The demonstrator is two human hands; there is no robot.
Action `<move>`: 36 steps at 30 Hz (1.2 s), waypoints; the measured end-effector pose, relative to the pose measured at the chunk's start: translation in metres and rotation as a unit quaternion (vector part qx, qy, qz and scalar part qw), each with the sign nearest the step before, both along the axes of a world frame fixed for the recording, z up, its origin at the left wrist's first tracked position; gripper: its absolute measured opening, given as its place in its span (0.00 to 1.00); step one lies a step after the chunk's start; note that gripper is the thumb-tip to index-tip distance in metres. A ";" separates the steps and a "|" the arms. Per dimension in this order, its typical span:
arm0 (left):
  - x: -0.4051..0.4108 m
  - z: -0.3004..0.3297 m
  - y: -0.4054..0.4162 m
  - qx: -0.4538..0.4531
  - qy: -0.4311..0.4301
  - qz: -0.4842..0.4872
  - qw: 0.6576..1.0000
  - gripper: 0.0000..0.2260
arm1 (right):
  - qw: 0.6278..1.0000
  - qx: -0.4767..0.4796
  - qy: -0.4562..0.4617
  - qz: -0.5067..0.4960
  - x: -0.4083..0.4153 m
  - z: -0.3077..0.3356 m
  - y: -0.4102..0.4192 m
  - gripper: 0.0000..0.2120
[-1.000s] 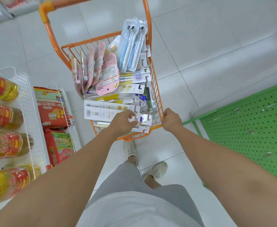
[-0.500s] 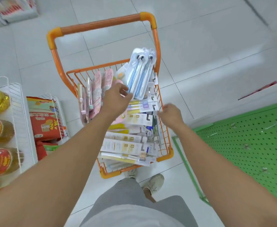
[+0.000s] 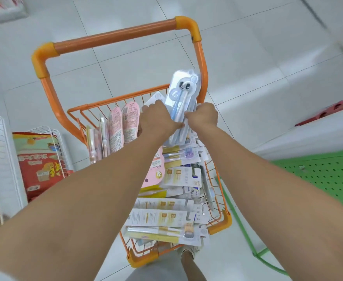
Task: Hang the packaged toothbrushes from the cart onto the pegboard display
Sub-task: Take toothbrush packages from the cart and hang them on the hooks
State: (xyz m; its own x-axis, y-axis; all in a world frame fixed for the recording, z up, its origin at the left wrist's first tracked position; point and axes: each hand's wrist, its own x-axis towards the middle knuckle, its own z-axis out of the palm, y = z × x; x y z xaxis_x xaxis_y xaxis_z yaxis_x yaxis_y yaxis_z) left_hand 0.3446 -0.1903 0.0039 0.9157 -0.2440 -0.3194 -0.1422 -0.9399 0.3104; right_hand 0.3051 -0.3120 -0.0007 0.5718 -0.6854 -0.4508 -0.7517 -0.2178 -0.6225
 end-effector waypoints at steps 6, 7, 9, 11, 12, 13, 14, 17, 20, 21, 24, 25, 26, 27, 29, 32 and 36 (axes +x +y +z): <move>0.002 -0.001 0.001 -0.042 0.006 0.016 0.999 0.36 | 0.999 0.044 -0.016 -0.010 0.004 -0.003 -0.003 0.07; 0.002 0.000 0.002 -0.057 0.011 0.020 0.998 0.34 | 0.998 0.058 -0.024 -0.011 0.003 -0.003 -0.004 0.06; 0.002 0.002 0.003 -0.087 0.025 0.033 0.995 0.30 | 0.995 0.088 -0.042 -0.021 0.000 -0.001 -0.006 0.08; 0.003 0.004 0.003 -0.108 0.025 0.042 0.993 0.28 | 0.992 0.097 -0.068 -0.038 0.000 0.002 -0.006 0.07; 0.003 0.006 0.004 -0.120 0.019 0.047 0.992 0.27 | 0.990 0.097 -0.089 -0.047 -0.001 0.004 -0.006 0.06; 0.002 0.008 0.004 -0.134 0.014 0.052 0.989 0.25 | 0.988 0.096 -0.112 -0.053 -0.001 0.006 -0.004 0.06; 0.001 0.011 0.005 -0.153 0.009 0.056 0.987 0.22 | 0.985 0.099 -0.131 -0.056 -0.002 0.009 -0.001 0.06; -0.006 0.024 0.008 -0.214 0.012 0.064 0.975 0.14 | 0.976 0.129 -0.169 -0.042 -0.006 0.018 0.008 0.07; -0.018 0.041 0.016 -0.299 0.028 0.101 0.949 0.11 | 0.968 0.150 -0.189 -0.073 -0.016 0.030 0.013 0.07; -0.024 0.049 0.020 -0.330 0.029 0.111 0.937 0.11 | 0.961 0.161 -0.204 -0.092 -0.022 0.038 0.014 0.06; -0.043 0.074 0.029 -0.413 0.069 0.110 0.901 0.13 | 0.936 0.207 -0.266 -0.101 -0.052 0.074 0.015 0.03; -0.051 0.084 0.029 -0.442 0.104 0.103 0.885 0.15 | 0.927 0.221 -0.288 -0.095 -0.067 0.088 0.016 0.03; -0.060 0.094 0.028 -0.469 0.138 0.090 0.868 0.17 | 0.919 0.230 -0.307 -0.092 -0.084 0.103 0.015 0.02; -0.069 0.103 0.024 -0.488 0.166 0.074 0.854 0.20 | 0.912 0.231 -0.324 -0.094 -0.102 0.115 0.013 0.01; -0.092 0.119 0.012 -0.511 0.207 0.041 0.833 0.25 | 0.902 0.229 -0.347 -0.115 -0.142 0.135 0.004 0.04; -0.134 0.138 -0.019 -0.508 0.251 -0.007 0.824 0.37 | 0.893 0.223 -0.364 -0.141 -0.206 0.162 -0.017 0.09; -0.198 0.161 -0.062 -0.503 0.288 -0.083 0.811 0.42 | 0.883 0.192 -0.387 -0.184 -0.290 0.195 -0.041 0.09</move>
State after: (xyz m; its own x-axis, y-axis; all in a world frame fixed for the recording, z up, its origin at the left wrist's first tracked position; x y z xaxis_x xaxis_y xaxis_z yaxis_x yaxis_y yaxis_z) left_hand 0.1466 -0.2523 0.1649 0.6134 -0.7508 -0.2449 0.1997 -0.1525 0.9679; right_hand 0.0147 -0.3530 0.1938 0.5809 -0.7706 -0.2622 -0.0446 0.2914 -0.9556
